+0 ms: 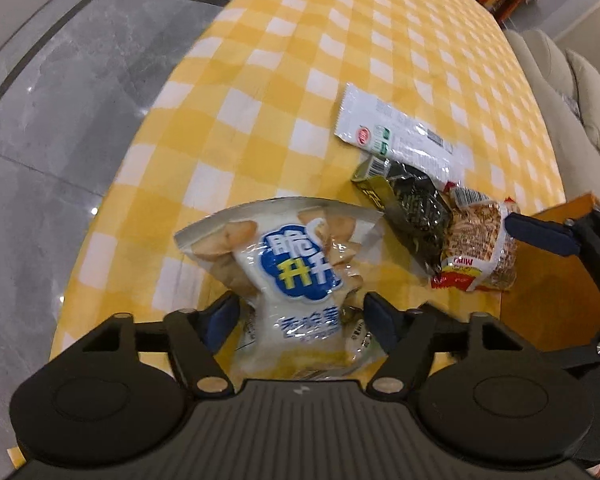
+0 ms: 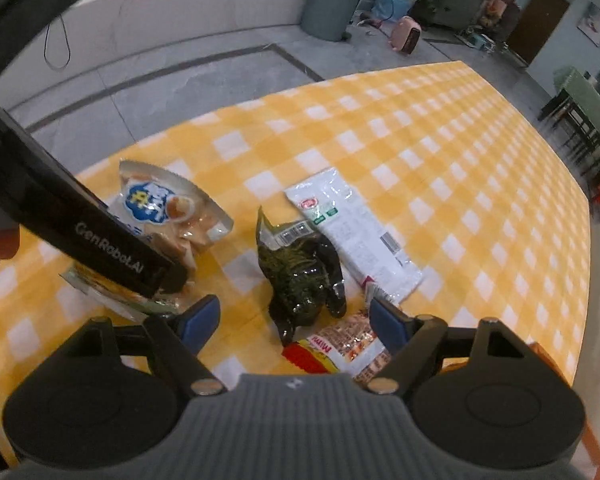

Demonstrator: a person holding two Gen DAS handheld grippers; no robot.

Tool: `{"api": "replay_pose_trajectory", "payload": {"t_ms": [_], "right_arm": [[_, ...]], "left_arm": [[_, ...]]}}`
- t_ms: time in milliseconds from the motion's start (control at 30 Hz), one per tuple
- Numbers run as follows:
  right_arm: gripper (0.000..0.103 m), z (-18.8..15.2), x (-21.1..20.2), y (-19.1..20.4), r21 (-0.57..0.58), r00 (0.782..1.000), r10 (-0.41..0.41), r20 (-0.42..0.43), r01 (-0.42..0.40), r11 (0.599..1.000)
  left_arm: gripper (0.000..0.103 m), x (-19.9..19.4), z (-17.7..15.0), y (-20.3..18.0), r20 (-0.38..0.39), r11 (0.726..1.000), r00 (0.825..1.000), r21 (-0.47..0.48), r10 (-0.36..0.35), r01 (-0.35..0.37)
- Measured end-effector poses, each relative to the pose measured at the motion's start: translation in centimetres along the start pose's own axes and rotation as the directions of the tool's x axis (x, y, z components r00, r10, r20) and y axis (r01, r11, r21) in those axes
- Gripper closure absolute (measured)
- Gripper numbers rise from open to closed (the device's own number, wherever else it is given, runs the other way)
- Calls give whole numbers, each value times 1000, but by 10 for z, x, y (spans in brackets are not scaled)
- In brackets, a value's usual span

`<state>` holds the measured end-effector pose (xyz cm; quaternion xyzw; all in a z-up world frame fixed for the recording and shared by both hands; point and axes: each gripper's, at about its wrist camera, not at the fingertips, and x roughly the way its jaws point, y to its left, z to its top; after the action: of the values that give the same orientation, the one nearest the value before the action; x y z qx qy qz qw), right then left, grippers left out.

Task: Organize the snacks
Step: 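Close the right tool on the dark green seaweed bag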

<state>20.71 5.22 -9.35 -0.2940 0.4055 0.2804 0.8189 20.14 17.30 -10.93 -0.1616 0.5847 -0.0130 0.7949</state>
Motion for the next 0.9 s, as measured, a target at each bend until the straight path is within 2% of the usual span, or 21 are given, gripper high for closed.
{"api": "replay_pose_trajectory", "payload": {"t_ms": [67, 167, 367, 500, 600, 700, 900], "right_arm": [[15, 0, 3, 0, 15, 999, 41, -28, -41, 999], [7, -2, 7, 2, -27, 999, 35, -16, -35, 999], [7, 3, 20, 0, -110, 999, 36, -22, -38, 993], [12, 12, 34, -10, -115, 996, 56, -69, -63, 991], [21, 19, 45, -17, -104, 992, 70, -108, -81, 991], [28, 23, 55, -19, -117, 987, 89, -136, -105, 988], [34, 32, 69, -24, -106, 978, 110, -178, -130, 986]], "left_arm": [[15, 2, 1, -5, -11, 1000, 1000, 9, 20, -20], [15, 4, 0, -11, -14, 998, 999, 26, 51, -50], [19, 2, -2, -10, 1, 999, 999, 9, 52, -52], [23, 0, -1, -4, 9, 999, 999, -11, 35, -34], [32, -1, 0, -1, 4, 1000, 1000, -17, 11, -11], [35, -1, 0, -1, 5, 1000, 1000, -13, 14, -14], [43, -3, -1, -3, 12, 1000, 1000, 5, 19, -19]]}}
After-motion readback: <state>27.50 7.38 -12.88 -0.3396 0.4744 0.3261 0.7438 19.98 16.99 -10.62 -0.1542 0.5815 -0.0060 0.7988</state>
